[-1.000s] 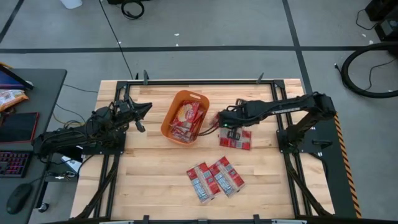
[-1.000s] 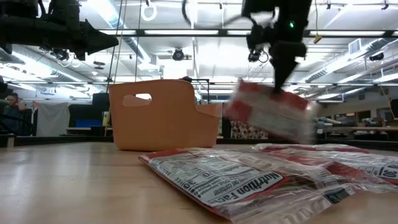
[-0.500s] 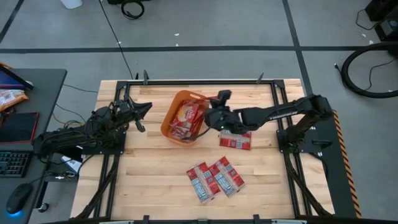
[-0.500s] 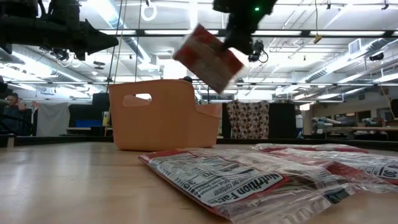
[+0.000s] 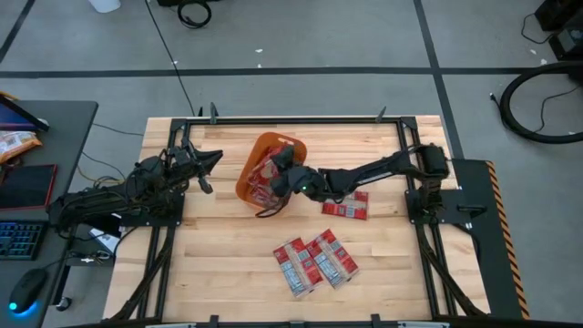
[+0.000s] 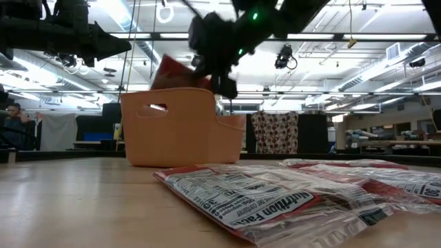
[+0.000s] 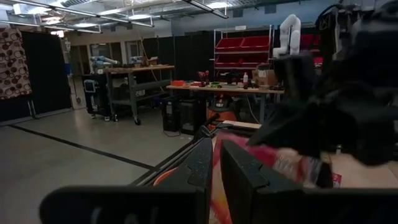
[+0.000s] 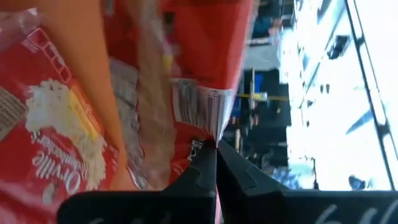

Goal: Sort popcorn bags into baskets
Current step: Put the red popcorn pack into the orange bin

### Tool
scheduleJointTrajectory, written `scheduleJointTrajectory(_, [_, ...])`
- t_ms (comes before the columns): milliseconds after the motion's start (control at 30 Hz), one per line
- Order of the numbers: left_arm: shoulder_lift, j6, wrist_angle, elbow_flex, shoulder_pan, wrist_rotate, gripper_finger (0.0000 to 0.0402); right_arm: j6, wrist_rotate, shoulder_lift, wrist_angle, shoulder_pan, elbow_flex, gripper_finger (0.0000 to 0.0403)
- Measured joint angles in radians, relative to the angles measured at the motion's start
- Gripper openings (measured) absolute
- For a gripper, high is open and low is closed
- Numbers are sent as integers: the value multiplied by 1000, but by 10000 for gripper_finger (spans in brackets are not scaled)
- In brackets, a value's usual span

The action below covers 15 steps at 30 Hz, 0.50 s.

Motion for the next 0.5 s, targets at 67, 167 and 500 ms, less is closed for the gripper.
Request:
scheduleJointTrajectory(67, [0, 0, -1, 0, 0, 0, 36, -43, -37, 35, 49, -11, 0, 4])
scheduleJointTrajectory(167, [0, 0, -12, 0, 0, 0, 36, -64, -38, 67, 35, -19, 0, 13])
scheduleJointTrajectory(500, [0, 1, -19, 0, 0, 0, 36, 213, 78, 17, -426, 25, 0, 65])
